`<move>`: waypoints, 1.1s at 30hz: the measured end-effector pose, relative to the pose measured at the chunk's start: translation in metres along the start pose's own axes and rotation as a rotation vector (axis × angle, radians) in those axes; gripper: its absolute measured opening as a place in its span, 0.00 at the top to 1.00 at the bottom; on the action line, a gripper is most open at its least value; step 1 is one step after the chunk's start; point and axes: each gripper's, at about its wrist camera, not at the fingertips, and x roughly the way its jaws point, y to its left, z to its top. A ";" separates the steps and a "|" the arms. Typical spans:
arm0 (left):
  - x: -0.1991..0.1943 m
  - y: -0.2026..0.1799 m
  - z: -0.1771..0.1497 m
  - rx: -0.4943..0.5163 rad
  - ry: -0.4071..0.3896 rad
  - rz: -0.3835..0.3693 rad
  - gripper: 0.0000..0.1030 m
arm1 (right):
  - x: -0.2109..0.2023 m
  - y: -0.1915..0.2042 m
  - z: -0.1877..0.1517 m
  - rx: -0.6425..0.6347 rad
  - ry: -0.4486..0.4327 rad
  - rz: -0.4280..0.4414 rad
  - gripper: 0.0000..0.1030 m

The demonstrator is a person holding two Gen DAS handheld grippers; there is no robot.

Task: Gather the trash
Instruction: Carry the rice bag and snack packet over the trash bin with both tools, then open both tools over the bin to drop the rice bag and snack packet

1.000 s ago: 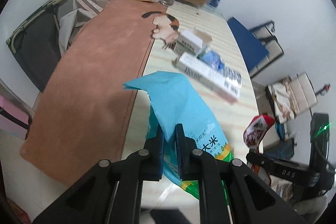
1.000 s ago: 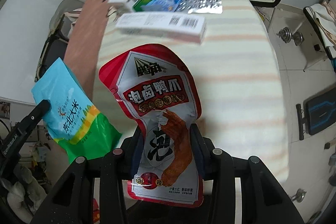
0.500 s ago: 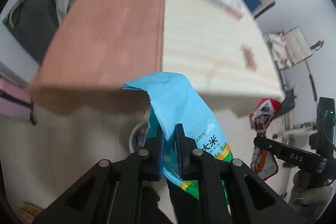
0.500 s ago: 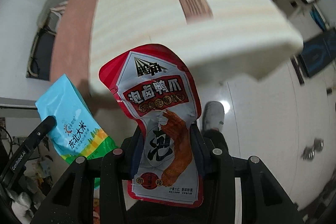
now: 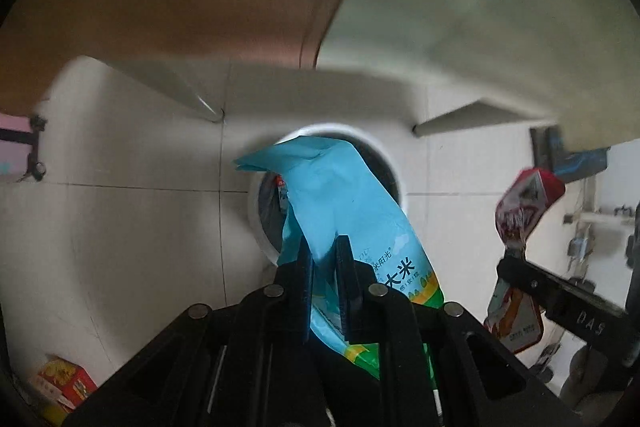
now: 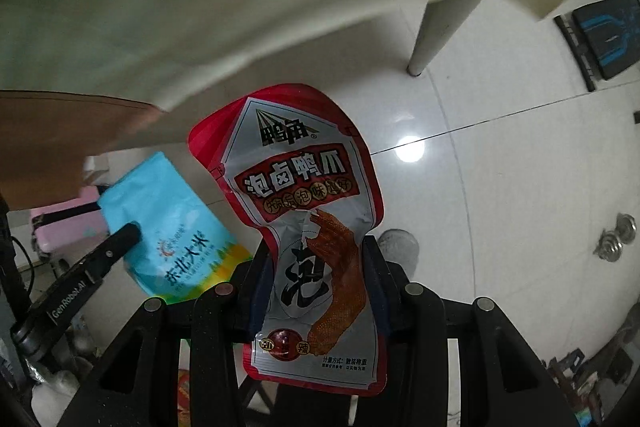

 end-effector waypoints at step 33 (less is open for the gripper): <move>-0.002 0.003 -0.045 0.004 -0.106 0.126 0.00 | 0.052 -0.002 0.002 -0.145 -0.046 -0.182 0.02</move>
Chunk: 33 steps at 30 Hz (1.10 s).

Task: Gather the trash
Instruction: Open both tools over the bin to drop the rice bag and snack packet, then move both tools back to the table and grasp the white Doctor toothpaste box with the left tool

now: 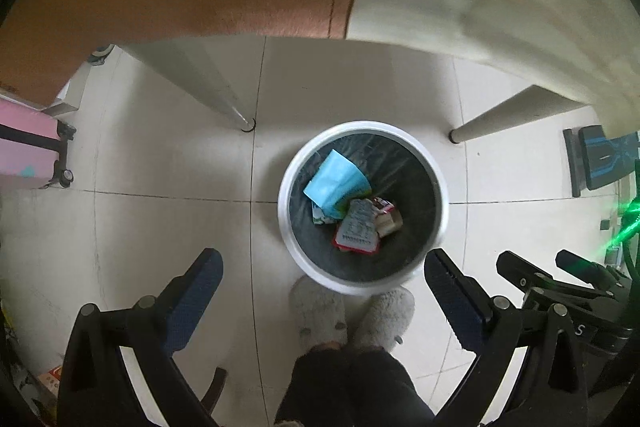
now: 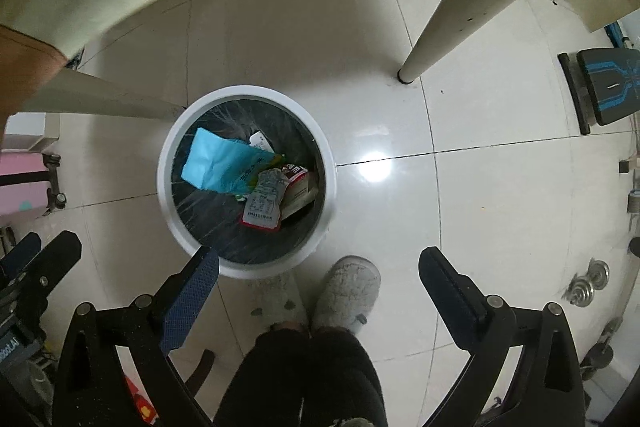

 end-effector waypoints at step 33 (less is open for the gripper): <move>-0.308 -0.022 0.003 0.040 -0.236 0.011 0.00 | -0.388 0.000 -0.058 0.035 -0.202 0.112 0.02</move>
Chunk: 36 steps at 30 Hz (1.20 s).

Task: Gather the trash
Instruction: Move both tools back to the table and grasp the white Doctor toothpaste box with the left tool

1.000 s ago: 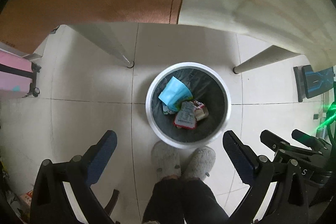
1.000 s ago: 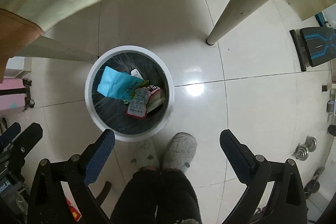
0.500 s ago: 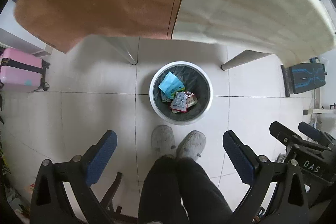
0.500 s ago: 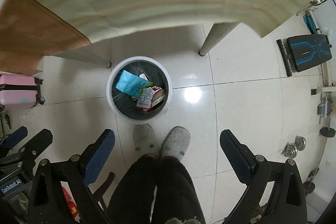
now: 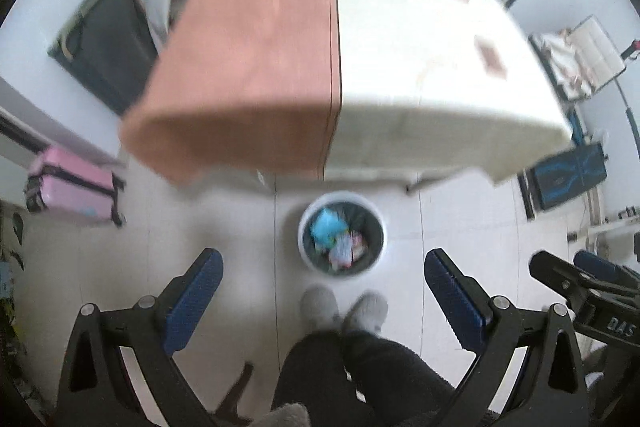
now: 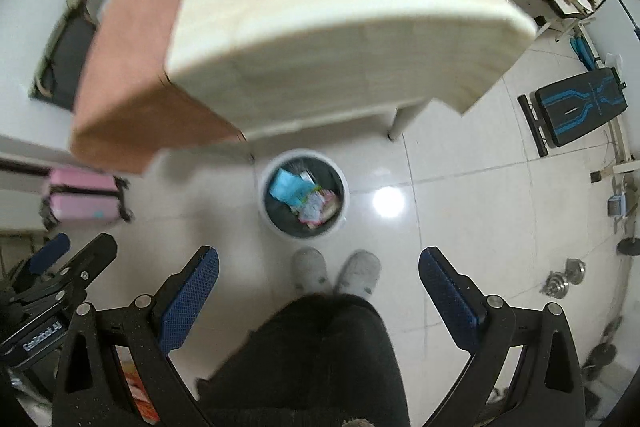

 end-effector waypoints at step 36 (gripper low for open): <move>0.238 -0.183 0.464 -0.514 0.322 0.008 0.12 | 0.093 -0.194 0.492 0.184 0.070 -0.060 0.02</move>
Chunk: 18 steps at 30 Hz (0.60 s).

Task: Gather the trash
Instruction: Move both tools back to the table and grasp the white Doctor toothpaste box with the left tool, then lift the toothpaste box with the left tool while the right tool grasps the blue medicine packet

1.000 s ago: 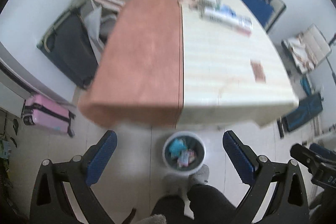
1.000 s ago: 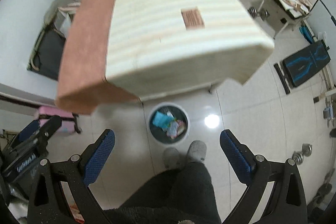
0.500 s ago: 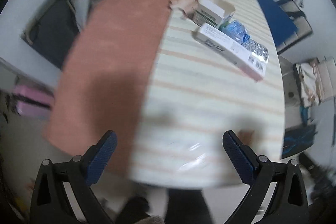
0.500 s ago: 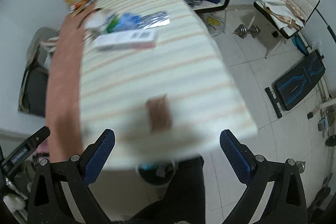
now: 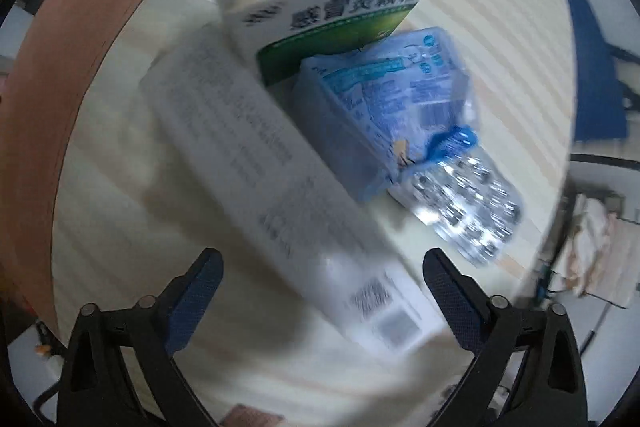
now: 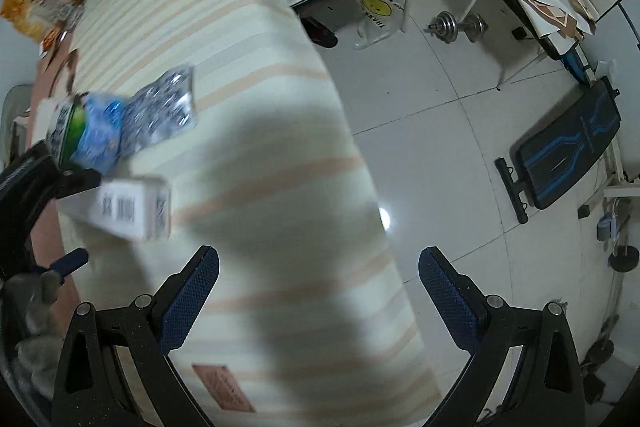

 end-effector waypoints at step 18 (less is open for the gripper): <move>-0.021 0.158 -0.033 0.210 -0.044 0.102 0.53 | 0.043 0.196 0.104 -0.361 0.046 0.243 0.04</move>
